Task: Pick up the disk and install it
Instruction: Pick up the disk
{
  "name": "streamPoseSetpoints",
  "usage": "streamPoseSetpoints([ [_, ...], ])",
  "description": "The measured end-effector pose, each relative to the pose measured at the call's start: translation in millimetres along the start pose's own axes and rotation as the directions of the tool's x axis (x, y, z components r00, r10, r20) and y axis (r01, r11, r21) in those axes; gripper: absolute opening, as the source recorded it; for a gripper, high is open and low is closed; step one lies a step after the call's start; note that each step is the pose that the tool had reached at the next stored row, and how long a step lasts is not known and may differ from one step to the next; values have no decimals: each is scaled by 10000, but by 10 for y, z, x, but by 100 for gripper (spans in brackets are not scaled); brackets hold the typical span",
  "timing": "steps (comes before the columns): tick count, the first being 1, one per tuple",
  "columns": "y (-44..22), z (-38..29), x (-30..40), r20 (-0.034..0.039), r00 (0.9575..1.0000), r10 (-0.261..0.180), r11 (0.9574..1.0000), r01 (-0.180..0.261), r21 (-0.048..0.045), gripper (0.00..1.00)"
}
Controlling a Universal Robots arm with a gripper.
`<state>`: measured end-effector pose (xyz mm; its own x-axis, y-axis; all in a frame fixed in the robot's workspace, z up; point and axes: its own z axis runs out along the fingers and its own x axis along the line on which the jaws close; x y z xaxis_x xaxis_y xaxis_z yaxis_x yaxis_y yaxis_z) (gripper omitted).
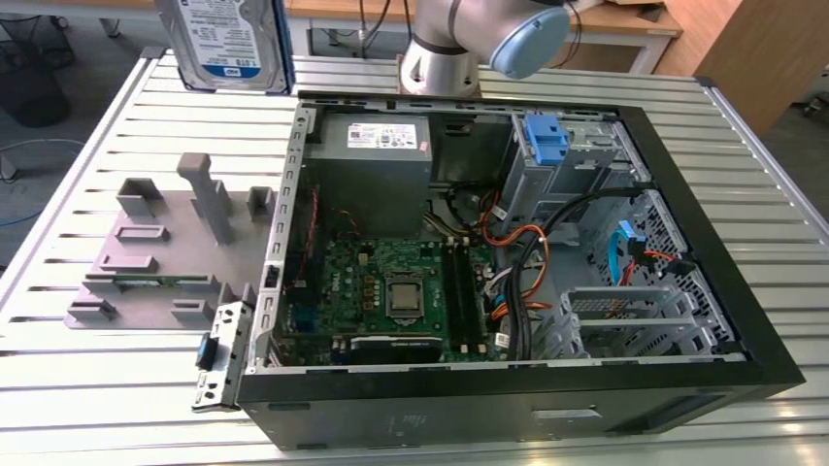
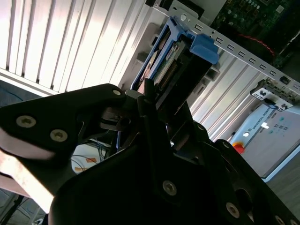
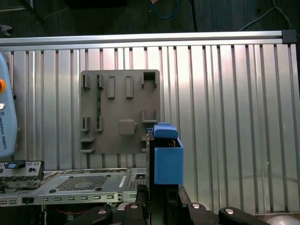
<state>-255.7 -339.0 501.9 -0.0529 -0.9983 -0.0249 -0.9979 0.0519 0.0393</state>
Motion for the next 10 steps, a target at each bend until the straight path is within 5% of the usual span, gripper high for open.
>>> streamPoseSetpoints([
  [10, -339, -13, -18, -1, 10000, 0, 10000, 0, -19, 35],
])
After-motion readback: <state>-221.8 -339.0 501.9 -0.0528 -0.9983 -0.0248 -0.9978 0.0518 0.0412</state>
